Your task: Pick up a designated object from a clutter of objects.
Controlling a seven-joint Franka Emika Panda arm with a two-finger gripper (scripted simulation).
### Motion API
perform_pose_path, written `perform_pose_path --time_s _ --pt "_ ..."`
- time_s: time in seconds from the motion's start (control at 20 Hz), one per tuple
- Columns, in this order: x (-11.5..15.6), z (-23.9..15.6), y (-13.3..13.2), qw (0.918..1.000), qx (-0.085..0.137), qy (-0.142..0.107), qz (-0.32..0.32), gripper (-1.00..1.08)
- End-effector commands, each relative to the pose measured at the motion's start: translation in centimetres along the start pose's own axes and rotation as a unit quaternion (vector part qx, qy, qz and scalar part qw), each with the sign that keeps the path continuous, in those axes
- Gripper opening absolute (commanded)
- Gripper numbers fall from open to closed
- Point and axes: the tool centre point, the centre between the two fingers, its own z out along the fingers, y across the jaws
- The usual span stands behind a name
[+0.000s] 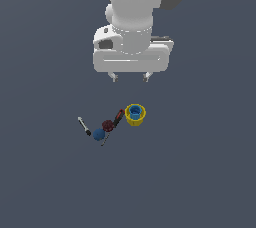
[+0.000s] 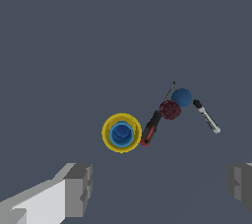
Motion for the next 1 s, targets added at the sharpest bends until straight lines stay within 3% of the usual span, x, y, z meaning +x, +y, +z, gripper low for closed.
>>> perform_pose_path --time_s 0.0,0.5,0.95 --pt "0.0 0.0 0.0 1.0 0.0 0.0 0.0 1.0" --pt "0.3 -1.2 0.3 0.9998 0.004 0.017 -0.009 1.0" --pt "0.6 -0.5 0.9 0.9997 0.002 0.016 -0.017 1.0"
